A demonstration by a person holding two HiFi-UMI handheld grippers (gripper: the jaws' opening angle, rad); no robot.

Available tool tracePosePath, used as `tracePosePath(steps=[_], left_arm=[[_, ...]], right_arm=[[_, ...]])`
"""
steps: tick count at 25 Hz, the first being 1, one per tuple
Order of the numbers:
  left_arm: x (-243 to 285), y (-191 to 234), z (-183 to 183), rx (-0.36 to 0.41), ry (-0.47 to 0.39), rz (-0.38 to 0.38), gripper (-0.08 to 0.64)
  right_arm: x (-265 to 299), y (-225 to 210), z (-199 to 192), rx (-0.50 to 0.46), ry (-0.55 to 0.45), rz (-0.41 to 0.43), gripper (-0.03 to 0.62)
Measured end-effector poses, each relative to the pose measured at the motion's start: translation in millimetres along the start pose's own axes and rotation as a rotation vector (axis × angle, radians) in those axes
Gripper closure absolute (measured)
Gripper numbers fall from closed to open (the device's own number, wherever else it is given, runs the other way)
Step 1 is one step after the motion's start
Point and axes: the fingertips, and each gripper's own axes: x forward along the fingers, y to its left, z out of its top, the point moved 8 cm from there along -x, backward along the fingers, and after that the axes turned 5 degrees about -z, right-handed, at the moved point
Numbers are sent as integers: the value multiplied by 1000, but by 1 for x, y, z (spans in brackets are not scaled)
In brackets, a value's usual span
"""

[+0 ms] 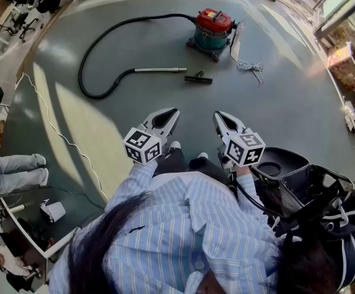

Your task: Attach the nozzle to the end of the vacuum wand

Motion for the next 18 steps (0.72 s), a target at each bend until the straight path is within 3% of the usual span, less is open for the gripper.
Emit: tracePosePath(steps=[10,18], left_arm=[[3,-4,-5,-10,-3,10,540],[6,-14,-9,-12,-1,18,540]], right_arm=[[-5,-4,-4,-14,22,1,589],[-19,-12,-4,27,-37,36,589]])
